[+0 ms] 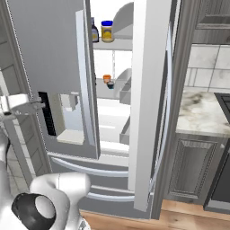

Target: Place the tupperware on the second highest shelf of the fridge. Make space for the tupperware among the existing items by rearranging them on the shelves if needed. Close the fridge door when finished.

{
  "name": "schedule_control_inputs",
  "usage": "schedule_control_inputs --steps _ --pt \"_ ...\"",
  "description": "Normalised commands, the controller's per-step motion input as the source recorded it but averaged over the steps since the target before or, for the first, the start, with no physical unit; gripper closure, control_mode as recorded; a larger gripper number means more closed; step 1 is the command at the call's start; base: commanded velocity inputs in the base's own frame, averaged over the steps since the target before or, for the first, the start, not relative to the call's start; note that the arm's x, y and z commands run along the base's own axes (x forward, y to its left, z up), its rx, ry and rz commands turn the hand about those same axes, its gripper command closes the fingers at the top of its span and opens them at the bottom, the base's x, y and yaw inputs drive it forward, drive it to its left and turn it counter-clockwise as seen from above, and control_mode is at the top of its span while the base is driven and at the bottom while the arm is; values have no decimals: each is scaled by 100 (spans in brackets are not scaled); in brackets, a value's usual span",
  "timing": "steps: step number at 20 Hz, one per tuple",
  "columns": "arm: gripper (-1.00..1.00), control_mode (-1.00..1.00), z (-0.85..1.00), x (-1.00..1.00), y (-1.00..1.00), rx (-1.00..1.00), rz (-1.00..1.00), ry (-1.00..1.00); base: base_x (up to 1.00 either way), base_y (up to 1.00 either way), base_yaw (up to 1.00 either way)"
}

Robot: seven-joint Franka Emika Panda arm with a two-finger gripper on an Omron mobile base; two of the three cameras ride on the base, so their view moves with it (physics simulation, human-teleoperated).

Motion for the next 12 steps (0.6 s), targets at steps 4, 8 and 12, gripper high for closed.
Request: schedule_control_inputs --steps 4,8,12 --pt "-100 -100 59 17 -20 16 39 11 0 0 0" --pt "-100 -100 54 4 0 16 20 19 0 0 0" --pt "-100 -100 24 0 0 21 7 17 0 0 0"
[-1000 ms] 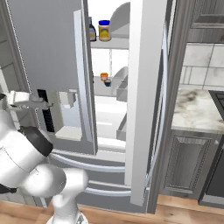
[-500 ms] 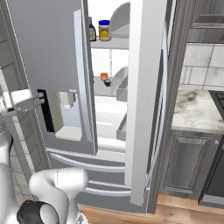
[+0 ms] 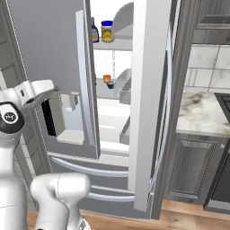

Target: Place the tupperware on the second highest shelf of the fridge. Make space for the tupperware among the existing items by rearranging them on the shelves if needed. Close the fridge door when finished.

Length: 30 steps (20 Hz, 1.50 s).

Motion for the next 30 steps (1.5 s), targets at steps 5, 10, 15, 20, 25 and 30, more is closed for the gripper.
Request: schedule_control_inputs --steps 5,10,15,20,25,30 --pt "-100 -100 19 -35 -6 31 8 24 0 0 0" --pt "-100 -100 0 -99 -7 35 7 5 0 0 0" --pt "-100 -100 24 -54 -49 51 -2 2 0 0 0" --pt "-100 -100 10 -30 -100 60 -2 0 0 0 0" --pt "-100 -100 1 -30 -93 29 -1 0 0 0 0" --pt "-100 -100 -4 -29 -99 30 -7 -3 0 0 0"
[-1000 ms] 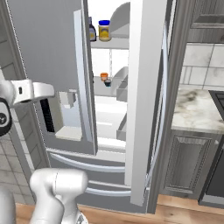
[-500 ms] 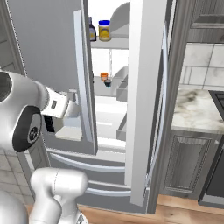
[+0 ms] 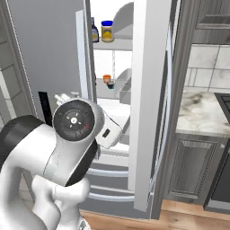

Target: Place the tupperware on the second highest shelf of the fridge. Make space for the tupperware among the existing items by rearranging them on the shelves if needed. Close the fridge door when finished.

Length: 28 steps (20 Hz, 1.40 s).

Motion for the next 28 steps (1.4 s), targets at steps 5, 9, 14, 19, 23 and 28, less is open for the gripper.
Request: schedule_control_inputs --steps 5,9,14,19,23,28 --pt "-100 -100 -31 -32 -98 21 -19 -7 0 0 0" --pt "-100 -100 -57 0 -98 19 -17 0 0 0 0" --pt "-100 -100 -38 20 -83 22 -11 -1 0 0 0" --pt "-100 -100 -18 47 -89 34 -3 -1 0 0 0" --pt "-100 -100 -17 74 -56 31 0 0 0 0 0" --pt "-100 -100 -17 83 -36 27 0 1 0 0 0"
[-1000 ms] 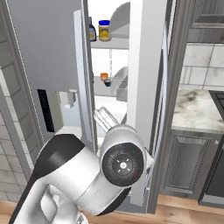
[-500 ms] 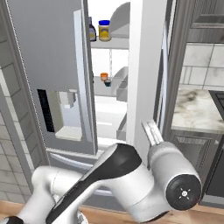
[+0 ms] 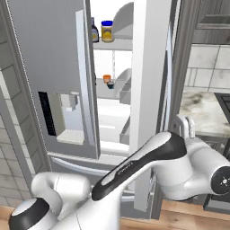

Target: Place the tupperware on the second highest shelf of the fridge. Make space for the tupperware among the existing items by rearranging them on the shelves if needed. Close the fridge door when finished.

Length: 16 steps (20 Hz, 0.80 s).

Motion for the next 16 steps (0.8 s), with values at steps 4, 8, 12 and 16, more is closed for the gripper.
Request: schedule_control_inputs --steps 4,8,12,16 --pt "-100 -100 -23 66 -13 17 6 3 0 0 0" --pt "-100 -100 -30 52 -2 6 9 2 0 0 0" --pt "-100 -100 -42 54 1 3 12 4 0 0 0" --pt "-100 -100 -42 48 21 5 14 1 0 0 0"
